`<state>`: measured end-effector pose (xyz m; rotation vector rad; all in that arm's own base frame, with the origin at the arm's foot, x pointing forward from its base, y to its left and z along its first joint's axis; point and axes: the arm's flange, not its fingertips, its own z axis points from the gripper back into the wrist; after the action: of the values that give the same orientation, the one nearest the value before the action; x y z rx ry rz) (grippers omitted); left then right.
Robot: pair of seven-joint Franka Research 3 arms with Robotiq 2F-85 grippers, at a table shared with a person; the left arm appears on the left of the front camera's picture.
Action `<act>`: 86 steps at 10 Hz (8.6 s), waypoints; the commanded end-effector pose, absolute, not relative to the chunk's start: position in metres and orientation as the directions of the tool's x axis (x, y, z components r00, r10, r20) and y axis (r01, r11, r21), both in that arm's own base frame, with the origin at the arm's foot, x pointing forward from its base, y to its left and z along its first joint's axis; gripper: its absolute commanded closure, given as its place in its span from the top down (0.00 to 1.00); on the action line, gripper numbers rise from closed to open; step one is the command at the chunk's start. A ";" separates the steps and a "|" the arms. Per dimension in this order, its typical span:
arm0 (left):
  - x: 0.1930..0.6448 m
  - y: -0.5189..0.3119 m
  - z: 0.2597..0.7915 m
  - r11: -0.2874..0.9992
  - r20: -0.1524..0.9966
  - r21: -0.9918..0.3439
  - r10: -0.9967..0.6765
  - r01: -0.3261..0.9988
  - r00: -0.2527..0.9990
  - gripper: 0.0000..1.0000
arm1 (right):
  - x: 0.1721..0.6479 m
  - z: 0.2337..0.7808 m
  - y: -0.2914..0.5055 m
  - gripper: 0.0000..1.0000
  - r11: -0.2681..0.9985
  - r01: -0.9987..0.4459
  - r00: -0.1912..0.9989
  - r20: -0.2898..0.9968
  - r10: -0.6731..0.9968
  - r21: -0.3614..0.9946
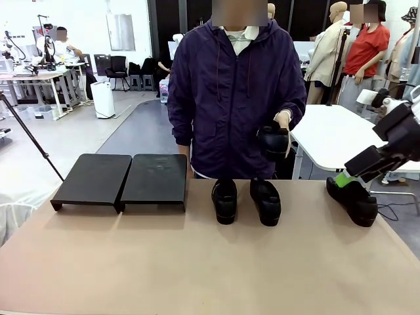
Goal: Organize the shoes by placing them on the stand.
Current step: Pick up one Shoe and place it in the middle of the table.
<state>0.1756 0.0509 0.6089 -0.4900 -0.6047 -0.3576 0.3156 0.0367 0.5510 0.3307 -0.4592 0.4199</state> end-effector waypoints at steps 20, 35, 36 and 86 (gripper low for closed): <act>0.175 0.051 0.610 0.817 0.622 -0.332 -0.186 0.472 0.761 1.00 | 0.366 0.544 0.200 1.00 0.915 -0.381 0.893 0.307 0.328 0.130; 0.175 0.051 0.610 0.817 0.622 -0.332 -0.186 0.472 0.761 1.00 | 0.557 0.435 0.285 1.00 0.965 -0.249 0.965 0.104 0.240 0.085; 0.175 0.051 0.610 0.817 0.622 -0.332 -0.186 0.472 0.761 1.00 | 0.570 0.421 0.287 1.00 0.973 -0.219 0.973 0.091 0.212 0.069; 0.175 0.051 0.610 0.817 0.622 -0.332 -0.186 0.472 0.761 1.00 | 0.343 0.420 0.462 0.00 0.961 0.183 0.983 0.041 -0.178 -0.208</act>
<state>0.1762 0.0510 0.6091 -0.4899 -0.6034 -0.3572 0.3337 0.4617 0.4205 -0.1919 0.0230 -0.1395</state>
